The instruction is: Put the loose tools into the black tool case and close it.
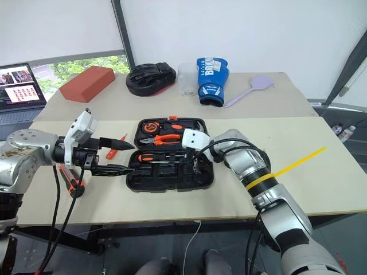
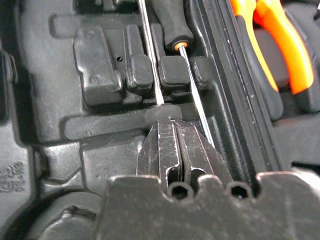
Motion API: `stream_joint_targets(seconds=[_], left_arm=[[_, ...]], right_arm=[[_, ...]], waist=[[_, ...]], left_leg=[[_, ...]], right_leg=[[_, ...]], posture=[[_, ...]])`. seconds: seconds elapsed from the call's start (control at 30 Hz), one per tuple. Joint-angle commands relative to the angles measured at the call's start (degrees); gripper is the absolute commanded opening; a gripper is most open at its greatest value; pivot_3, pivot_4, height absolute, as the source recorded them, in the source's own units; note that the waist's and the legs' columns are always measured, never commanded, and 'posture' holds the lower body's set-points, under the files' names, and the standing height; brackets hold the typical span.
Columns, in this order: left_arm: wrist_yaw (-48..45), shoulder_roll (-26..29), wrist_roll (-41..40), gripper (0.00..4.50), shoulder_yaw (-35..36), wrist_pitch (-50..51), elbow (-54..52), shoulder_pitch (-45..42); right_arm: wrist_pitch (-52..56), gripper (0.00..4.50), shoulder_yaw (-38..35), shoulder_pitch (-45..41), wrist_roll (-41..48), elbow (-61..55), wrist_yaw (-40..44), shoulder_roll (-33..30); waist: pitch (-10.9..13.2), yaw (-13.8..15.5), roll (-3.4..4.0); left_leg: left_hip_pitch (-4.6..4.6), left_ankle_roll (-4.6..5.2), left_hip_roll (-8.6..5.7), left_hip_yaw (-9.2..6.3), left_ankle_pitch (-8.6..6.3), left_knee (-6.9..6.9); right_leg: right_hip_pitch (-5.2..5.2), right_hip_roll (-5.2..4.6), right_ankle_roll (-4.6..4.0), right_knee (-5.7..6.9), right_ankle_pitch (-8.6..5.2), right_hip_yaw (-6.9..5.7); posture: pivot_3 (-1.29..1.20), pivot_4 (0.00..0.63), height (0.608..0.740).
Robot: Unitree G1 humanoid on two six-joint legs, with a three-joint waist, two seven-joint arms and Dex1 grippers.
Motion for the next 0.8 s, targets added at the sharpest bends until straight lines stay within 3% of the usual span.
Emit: stream_joint_targets(seconds=[0.03, 0.17, 0.23, 0.43, 0.6, 0.7, 0.8], left_arm=[[0.3, 0.0, 0.2, 4.50, 0.8, -1.0, -0.3, -0.8], [3.5, 0.5, -0.8, 4.50, 4.0, 0.6, -2.3, 3.0], [6.6, 0.7, -2.4, 4.50, 7.5, 2.9, -4.6, 6.4], [18.5, -1.4, -4.5, 4.50, 24.6, 9.0, -14.0, 24.3], [26.1, -6.0, -4.3, 4.50, 39.1, 11.6, -19.2, 39.3], [29.6, -7.6, -3.3, 4.50, 43.4, 12.5, -20.3, 45.3], [30.3, -5.8, -3.1, 4.50, 42.6, 12.6, -21.0, 46.7]], right_arm=[[0.6, 0.04, 0.2, 1.1, -0.4, 1.8, -0.5, 1.1], [9.7, 0.04, -10.0, 0.0, 10.8, -6.7, 1.0, 3.2], [17.2, 0.04, -14.6, -0.4, 16.6, -12.6, 1.8, 2.8], [33.8, 1.82, -24.1, 4.2, 33.1, -33.4, 4.1, -2.7], [36.3, 3.55, -26.3, 10.5, 39.7, -42.8, 4.8, -8.5], [36.2, 4.49, -26.2, 12.7, 41.5, -44.9, 3.8, -10.5], [35.3, 4.49, -25.8, 13.7, 42.1, -45.2, 2.5, -11.5]], waist=[[0.0, 0.0, -0.01], [0.0, -0.1, 0.00], [0.0, -0.1, 0.01], [0.0, 0.4, 0.00], [0.0, 0.8, -0.01], [0.0, 1.0, -0.01], [0.0, 1.5, -0.03]], left_leg=[[0.01, -0.04, 0.00, 0.00, 0.02, 0.00], [-0.03, -0.11, 0.02, 0.00, 0.08, -0.03], [-0.21, 0.30, 0.04, 0.01, 0.33, -0.08], [-0.60, 0.37, 0.05, -0.06, 0.33, -0.42], [-0.56, 0.42, 0.05, -0.11, 0.30, -0.82], [-0.47, 0.42, 0.05, -0.06, 0.29, -0.82], [-0.35, 0.39, 0.05, -0.06, 0.27, -0.82]], right_leg=[[0.00, 0.00, -0.01, 0.03, 0.00, 0.01], [-0.10, 0.03, -0.11, 0.09, 0.07, 0.06], [-0.31, 0.07, -0.16, 0.12, 0.10, 0.12], [-0.77, 0.10, -0.25, -0.04, 0.15, 0.10], [-0.72, 0.10, -0.23, -0.30, 0.14, 0.04], [-0.59, 0.07, -0.20, -0.43, 0.13, 0.06], [-0.36, 0.02, -0.18, -0.51, 0.11, 0.07]], posture=[[0.00, 0.150, 0.740], [0.00, 0.150, 0.740], [0.00, 0.150, 0.740], [0.00, 0.150, 0.740], [0.00, 0.150, 0.740], [0.00, 0.150, 0.740], [0.00, 0.150, 0.740]])
